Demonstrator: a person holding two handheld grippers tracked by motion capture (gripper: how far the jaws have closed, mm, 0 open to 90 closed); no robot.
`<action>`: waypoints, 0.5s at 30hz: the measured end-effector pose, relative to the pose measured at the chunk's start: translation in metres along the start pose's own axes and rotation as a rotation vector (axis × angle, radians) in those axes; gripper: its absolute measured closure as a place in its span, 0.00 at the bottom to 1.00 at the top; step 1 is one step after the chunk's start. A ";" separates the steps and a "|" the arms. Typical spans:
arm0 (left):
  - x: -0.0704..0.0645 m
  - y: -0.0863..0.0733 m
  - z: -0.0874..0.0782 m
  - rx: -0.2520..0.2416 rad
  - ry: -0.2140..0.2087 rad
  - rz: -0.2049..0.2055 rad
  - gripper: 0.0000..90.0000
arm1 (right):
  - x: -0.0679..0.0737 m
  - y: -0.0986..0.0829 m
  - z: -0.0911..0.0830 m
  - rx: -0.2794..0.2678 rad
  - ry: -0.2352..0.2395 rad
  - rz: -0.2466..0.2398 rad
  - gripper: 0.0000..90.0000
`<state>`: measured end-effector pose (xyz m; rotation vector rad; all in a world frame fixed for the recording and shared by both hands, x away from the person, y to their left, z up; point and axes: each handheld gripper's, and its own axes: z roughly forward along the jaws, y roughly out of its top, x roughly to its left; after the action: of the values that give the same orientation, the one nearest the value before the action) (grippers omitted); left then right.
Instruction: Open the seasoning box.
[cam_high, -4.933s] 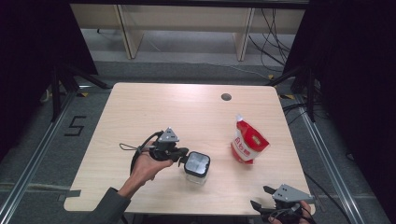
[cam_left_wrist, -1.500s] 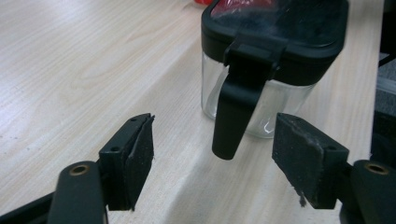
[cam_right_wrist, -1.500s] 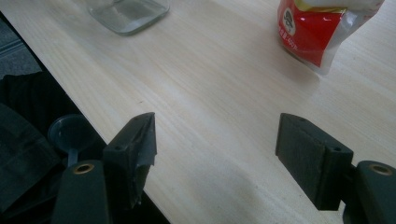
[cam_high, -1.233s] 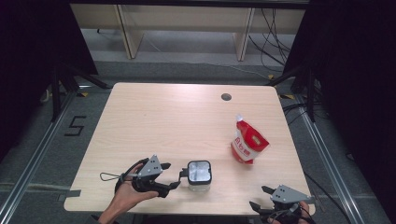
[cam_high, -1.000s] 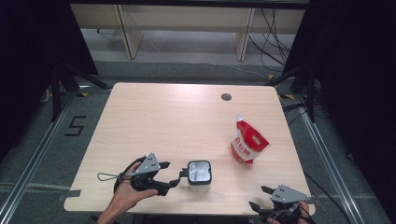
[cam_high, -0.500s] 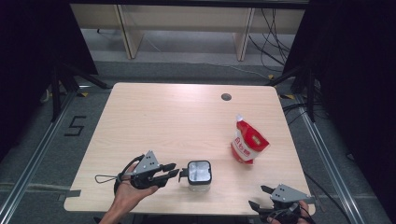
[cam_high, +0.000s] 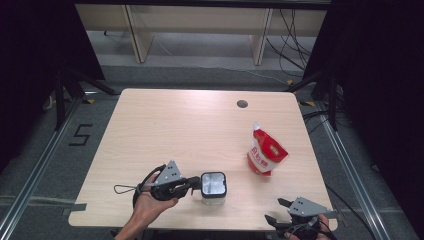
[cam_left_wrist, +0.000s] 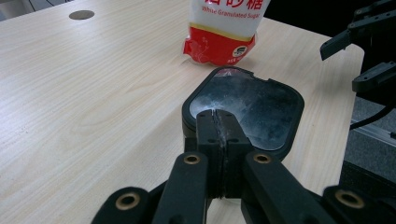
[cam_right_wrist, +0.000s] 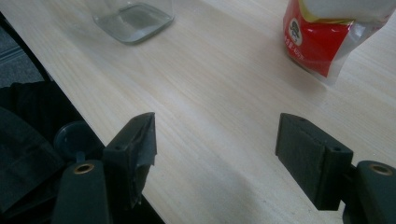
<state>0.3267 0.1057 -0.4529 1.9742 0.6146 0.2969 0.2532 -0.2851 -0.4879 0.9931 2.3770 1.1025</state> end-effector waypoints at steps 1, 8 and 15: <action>-0.001 0.000 0.000 0.007 0.008 -0.002 0.98 | 0.000 0.000 0.000 0.005 0.002 -0.005 0.33; 0.001 0.000 -0.002 0.010 0.008 -0.007 0.98 | 0.001 0.001 0.000 0.004 0.002 0.009 0.34; 0.000 -0.001 -0.004 0.020 0.026 -0.015 0.99 | 0.002 0.001 0.002 0.004 0.017 -0.008 0.34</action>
<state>0.3246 0.1090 -0.4521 1.9871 0.6506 0.3088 0.2536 -0.2824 -0.4878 0.9791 2.3952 1.1082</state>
